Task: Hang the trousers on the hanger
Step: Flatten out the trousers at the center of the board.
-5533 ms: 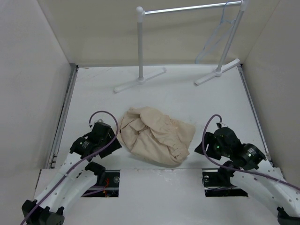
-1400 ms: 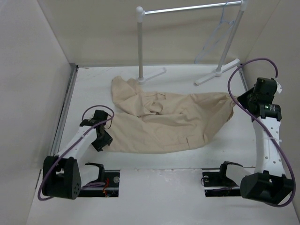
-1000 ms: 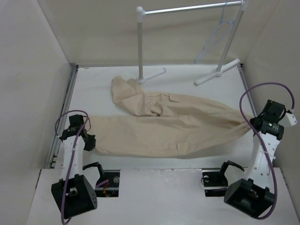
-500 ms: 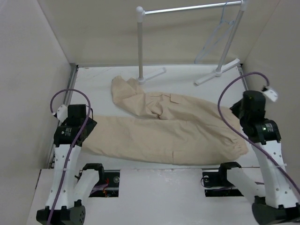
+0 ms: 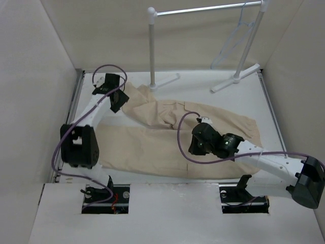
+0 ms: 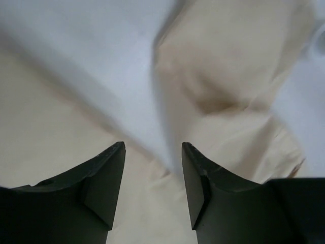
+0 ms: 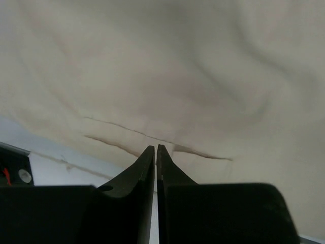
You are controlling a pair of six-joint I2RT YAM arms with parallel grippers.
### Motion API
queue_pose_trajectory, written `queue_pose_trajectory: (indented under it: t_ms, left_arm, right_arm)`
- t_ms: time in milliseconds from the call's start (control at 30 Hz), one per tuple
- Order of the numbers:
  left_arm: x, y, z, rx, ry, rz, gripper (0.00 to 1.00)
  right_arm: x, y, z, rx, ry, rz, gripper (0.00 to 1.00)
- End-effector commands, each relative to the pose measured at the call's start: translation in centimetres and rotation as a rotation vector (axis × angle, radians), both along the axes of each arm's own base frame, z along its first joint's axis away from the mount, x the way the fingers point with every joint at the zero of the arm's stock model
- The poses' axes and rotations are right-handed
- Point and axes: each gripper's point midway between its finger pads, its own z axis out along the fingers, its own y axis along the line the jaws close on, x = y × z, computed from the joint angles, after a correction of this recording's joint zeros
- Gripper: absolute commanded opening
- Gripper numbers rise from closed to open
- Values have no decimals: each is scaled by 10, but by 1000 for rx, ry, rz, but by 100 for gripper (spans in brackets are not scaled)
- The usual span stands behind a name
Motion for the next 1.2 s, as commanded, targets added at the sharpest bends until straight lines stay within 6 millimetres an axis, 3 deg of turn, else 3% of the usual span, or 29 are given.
queue_pose_trajectory:
  t_ms: [0, 167, 400, 433, 500, 567, 633, 767, 833, 1033, 1167]
  left_arm:
    - [75, 5, 6, 15, -101, -25, 47]
    - [129, 8, -32, 48, -40, -67, 47]
    - [157, 24, -75, 79, 47, -48, 47]
    - [159, 24, -81, 82, 60, -53, 41]
    - [161, 26, -84, 88, 64, -46, 17]
    - [158, 30, -62, 82, 24, -20, 4]
    - [147, 39, -18, 100, -54, 27, 1]
    - [100, 61, 68, 168, -210, 129, 1]
    - [71, 70, 95, 203, -263, 169, 2]
    - [-6, 82, 111, 180, -302, 241, 3]
    - [-32, 91, 148, 174, -354, 260, 3]
  right_arm:
    - [-4, 25, 8, 123, -18, -16, 14]
    - [-17, 18, 7, 175, -7, -26, 42]
    - [-4, -22, 14, 208, -37, -126, 60]
    - [1, -33, 14, 209, -48, -163, 62]
    - [10, -52, 16, 215, -66, -239, 63]
    - [21, -75, 15, 221, -78, -333, 64]
    - [29, -94, 9, 220, -77, -401, 64]
    - [43, -118, -1, 215, -73, -473, 64]
    - [50, -124, -2, 211, -76, -490, 64]
    - [62, -144, -3, 158, -91, -535, 68]
    - [69, -148, 11, 184, -135, -557, 71]
